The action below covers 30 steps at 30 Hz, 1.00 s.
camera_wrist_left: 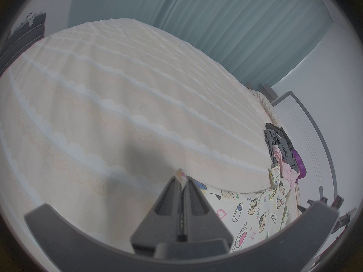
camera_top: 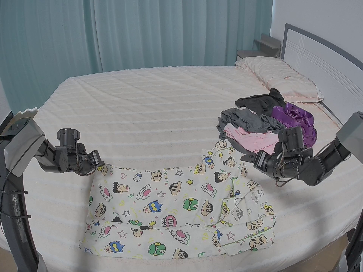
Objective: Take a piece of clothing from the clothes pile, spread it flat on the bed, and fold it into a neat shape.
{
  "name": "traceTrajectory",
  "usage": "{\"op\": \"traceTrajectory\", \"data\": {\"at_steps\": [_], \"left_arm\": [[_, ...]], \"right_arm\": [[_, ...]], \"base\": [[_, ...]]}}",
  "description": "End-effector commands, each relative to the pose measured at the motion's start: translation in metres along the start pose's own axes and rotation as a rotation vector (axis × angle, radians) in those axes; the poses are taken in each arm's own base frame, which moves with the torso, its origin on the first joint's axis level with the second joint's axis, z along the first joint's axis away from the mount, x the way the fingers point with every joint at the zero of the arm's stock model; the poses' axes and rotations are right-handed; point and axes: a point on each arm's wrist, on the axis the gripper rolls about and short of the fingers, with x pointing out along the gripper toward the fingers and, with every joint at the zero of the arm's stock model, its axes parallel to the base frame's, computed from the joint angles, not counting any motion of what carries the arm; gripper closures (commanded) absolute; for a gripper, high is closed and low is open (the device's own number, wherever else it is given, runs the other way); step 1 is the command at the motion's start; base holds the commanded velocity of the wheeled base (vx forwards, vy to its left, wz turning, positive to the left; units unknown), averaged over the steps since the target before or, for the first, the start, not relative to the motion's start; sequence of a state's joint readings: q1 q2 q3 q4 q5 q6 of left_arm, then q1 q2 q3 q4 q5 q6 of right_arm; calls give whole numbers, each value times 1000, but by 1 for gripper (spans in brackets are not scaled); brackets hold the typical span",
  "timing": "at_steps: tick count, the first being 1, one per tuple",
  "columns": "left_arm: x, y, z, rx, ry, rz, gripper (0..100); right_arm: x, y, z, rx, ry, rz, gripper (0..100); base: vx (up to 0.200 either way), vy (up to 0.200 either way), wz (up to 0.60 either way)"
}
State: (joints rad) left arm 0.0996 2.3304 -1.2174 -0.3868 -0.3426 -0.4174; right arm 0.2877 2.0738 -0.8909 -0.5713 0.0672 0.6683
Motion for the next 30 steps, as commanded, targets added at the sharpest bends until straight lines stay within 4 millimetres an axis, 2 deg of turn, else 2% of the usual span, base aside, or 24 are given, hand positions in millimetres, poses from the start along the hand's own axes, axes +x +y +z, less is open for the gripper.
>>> {"op": "traceTrajectory", "data": {"at_steps": [1, 9, 17, 24, 30], "left_arm": [[-16, -7, 9, 4, -40, 0, 100], [-30, -7, 18, 3, -87, 31, 100], [-36, -7, 13, 0, -76, 36, 100], [-37, -7, 13, 0, -76, 36, 100], [-37, -7, 10, -4, -66, 39, 100]], "right_arm": [[40, 1, 12, -27, 27, -13, 0], [69, 7, 25, -58, 64, -42, 0], [98, 4, 33, -95, 57, -46, 0], [117, 13, 45, -111, 26, 7, 0], [123, 17, 43, -106, 63, 30, 0]], "base": [[0, 0, 0], [0, 0, 0], [0, 0, 0], [0, 0, 0], [0, 0, 0]]}}
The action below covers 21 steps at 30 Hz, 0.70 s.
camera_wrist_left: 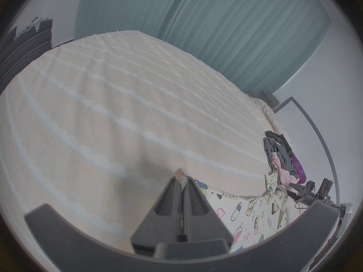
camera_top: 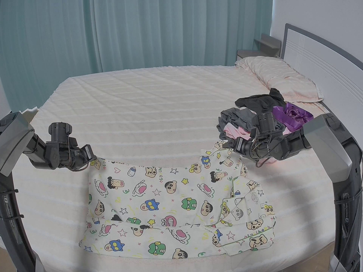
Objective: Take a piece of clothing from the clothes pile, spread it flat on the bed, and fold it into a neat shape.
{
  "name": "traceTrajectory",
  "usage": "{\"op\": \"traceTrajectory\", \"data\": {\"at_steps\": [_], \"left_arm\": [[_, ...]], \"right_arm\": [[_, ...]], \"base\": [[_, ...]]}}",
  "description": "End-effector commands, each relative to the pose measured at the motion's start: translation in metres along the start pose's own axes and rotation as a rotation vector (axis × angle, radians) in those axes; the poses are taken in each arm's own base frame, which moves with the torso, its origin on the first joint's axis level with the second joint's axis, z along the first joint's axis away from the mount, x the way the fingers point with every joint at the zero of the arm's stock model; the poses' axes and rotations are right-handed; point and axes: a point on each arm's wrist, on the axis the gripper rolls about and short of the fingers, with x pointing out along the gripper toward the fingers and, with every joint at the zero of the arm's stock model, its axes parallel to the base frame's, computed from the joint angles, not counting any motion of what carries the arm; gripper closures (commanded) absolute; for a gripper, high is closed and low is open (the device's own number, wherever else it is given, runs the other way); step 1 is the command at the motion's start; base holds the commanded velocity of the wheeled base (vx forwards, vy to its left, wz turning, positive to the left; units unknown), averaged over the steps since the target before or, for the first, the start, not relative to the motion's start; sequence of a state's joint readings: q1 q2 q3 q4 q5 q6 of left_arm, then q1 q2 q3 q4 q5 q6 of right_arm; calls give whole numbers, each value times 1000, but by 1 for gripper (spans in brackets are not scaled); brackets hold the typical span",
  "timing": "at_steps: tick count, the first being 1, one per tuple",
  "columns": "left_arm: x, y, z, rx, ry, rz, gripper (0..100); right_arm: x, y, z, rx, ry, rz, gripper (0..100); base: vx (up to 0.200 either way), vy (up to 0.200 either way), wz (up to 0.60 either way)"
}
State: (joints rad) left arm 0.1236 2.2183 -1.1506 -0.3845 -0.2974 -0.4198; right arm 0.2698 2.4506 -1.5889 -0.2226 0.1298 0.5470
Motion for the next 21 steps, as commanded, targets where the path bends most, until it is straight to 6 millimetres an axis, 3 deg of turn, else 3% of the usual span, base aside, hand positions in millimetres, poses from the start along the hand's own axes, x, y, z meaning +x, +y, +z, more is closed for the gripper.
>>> {"op": "traceTrajectory", "data": {"at_steps": [1, 4, 5, 12, 21], "left_arm": [[-1, -1, -1, 0, 1, 0, 100], [-1, -1, -1, 1, 2, -1, 100], [-1, -1, -1, 1, 2, -1, 100], [0, 0, -1, -3, 9, 3, 100], [-1, -2, 4, -4, 1, 1, 100]], "right_arm": [[13, -1, -4, 1, 16, 7, 0], [17, -1, -6, 2, 30, 3, 0], [17, -1, -6, 1, 32, 3, 100], [20, -5, -3, 10, 31, -3, 100], [5, -14, 7, 30, 12, -17, 100]], "base": [[0, 0, 0], [0, 0, 0], [0, 0, 0], [0, 0, 0], [0, 0, 0]]}}
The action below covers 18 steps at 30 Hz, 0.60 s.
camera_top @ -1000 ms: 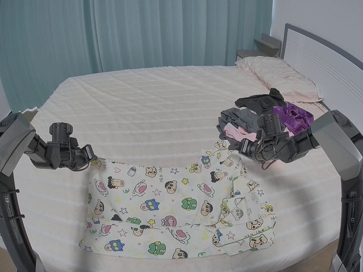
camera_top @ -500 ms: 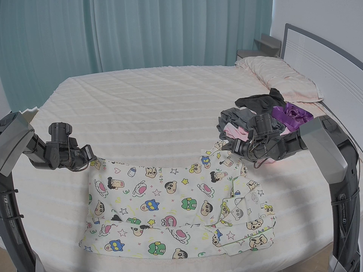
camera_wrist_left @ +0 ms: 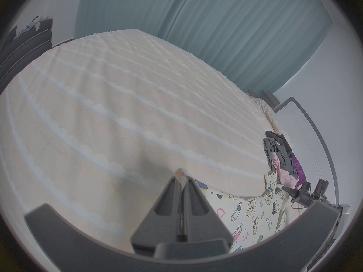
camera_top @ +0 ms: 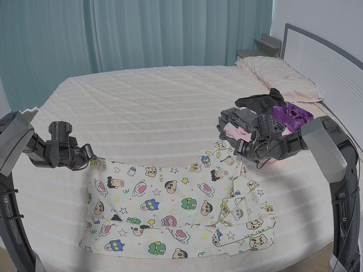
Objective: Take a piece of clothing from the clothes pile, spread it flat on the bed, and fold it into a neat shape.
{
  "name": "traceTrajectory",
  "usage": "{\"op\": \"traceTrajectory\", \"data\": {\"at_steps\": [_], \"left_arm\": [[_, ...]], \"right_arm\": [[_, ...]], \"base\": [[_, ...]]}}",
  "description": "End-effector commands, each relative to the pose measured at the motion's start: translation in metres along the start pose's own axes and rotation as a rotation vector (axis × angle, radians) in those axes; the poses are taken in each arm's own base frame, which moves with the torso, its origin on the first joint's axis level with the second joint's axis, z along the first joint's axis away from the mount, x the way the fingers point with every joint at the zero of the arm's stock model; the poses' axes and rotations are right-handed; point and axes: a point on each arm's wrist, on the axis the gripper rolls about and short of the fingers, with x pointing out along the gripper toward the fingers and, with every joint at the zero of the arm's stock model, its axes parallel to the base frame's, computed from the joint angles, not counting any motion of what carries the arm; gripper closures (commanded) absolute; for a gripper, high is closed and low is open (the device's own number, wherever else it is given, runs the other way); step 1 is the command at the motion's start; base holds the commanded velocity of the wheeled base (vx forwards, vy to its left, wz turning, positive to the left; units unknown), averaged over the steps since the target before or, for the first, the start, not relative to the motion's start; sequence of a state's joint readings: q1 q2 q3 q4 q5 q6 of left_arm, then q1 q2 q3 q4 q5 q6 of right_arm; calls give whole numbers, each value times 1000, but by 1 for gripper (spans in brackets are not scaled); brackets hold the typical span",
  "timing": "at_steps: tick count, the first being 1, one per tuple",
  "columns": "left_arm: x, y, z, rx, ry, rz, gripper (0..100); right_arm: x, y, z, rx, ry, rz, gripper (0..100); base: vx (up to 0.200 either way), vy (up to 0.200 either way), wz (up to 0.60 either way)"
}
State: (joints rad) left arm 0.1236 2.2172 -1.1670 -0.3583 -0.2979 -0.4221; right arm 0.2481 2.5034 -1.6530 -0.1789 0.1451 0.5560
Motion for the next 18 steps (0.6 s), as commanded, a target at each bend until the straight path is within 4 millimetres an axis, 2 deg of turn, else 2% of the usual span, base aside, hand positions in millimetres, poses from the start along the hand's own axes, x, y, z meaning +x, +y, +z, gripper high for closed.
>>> {"op": "traceTrajectory", "data": {"at_steps": [1, 9, 18], "left_arm": [[-2, -1, 3, 1, -11, -3, 100], [-16, -4, 11, -2, -49, -9, 100], [-31, -1, 22, -19, -94, -8, 100]], "right_arm": [[-11, 0, 7, 3, -22, 5, 100], [-28, -3, 5, -9, -111, 51, 100], [-31, -9, -2, -30, -169, 78, 100]], "base": [[0, 0, 0], [0, 0, 0], [0, 0, 0]]}}
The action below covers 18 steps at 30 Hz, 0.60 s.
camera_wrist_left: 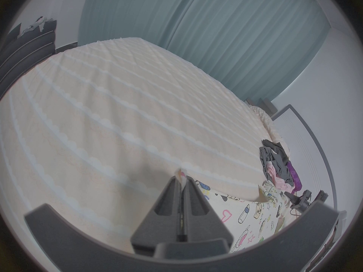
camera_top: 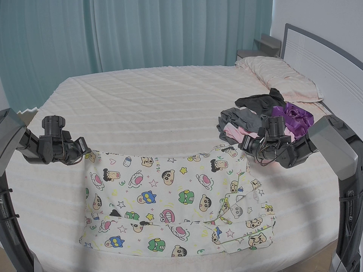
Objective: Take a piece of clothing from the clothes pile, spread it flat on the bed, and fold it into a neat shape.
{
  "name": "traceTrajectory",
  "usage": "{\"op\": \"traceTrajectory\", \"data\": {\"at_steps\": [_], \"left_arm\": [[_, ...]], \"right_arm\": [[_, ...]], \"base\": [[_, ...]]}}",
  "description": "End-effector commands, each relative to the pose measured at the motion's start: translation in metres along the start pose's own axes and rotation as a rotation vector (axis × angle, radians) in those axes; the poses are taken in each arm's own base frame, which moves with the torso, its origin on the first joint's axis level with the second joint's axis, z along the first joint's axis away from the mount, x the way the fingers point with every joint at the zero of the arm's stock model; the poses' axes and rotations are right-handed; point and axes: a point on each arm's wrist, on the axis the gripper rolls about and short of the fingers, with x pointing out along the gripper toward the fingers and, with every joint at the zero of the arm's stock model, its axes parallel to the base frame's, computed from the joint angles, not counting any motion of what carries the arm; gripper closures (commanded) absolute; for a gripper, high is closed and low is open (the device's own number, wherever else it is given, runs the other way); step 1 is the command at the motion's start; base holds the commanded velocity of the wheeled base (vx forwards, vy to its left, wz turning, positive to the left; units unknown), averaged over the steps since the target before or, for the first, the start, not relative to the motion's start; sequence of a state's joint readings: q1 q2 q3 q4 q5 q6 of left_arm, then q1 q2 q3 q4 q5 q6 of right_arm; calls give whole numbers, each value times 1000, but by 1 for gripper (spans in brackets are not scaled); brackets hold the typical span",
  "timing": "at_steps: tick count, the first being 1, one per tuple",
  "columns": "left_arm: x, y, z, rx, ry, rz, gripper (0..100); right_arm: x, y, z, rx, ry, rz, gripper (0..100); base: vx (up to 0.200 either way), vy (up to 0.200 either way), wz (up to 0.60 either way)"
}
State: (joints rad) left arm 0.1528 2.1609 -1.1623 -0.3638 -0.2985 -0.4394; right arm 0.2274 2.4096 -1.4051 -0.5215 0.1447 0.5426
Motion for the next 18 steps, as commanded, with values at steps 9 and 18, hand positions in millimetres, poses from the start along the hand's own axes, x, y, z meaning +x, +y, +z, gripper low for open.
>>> {"op": "traceTrajectory", "data": {"at_steps": [9, 18], "left_arm": [[-9, 4, 8, -15, -32, 5, 100], [-6, 5, 8, -16, -33, 5, 100]], "right_arm": [[4, -15, -12, -60, 31, -41, 0], [-2, -25, -11, -50, 46, -47, 0]], "base": [[0, 0, 0], [0, 0, 0]]}}
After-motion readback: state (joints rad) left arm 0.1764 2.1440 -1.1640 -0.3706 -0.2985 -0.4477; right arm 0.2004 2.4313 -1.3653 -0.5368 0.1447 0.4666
